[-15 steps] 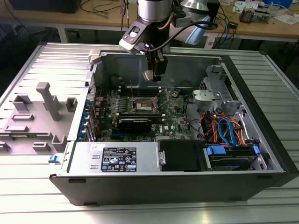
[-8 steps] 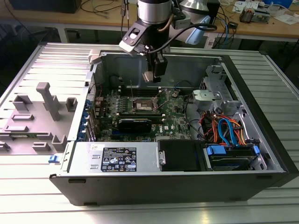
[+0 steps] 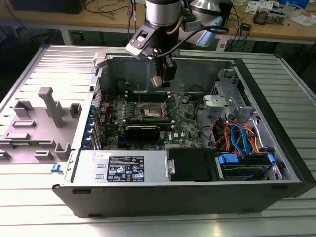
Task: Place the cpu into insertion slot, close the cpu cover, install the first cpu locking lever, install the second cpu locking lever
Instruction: 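Place the cpu into insertion slot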
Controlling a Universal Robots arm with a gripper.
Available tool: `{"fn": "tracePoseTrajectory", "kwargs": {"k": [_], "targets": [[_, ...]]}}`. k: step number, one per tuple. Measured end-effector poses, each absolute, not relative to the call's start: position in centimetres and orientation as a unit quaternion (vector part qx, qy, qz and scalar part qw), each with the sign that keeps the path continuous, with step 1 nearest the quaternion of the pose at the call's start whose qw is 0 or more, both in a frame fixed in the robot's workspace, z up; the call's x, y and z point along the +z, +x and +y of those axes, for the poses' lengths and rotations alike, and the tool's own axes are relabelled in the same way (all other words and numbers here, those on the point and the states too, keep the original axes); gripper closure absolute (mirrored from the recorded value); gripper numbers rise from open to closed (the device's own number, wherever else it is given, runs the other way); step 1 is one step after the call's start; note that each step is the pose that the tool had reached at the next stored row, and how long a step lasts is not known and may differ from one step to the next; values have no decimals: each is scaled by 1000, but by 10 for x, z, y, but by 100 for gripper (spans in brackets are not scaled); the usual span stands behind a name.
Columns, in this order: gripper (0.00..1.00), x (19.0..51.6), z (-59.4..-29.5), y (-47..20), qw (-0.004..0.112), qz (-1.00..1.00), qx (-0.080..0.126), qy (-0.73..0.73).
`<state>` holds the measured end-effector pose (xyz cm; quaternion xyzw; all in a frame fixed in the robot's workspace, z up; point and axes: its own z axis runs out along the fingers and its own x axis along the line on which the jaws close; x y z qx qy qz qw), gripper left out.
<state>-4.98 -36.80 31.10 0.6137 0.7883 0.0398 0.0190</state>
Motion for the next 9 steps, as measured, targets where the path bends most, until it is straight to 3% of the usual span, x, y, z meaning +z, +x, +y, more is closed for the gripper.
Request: {"fn": "tracePoseTrajectory", "kwargs": {"k": [9], "targets": [[45, 309, -368, -50, 19, 788, 40, 614]]}}
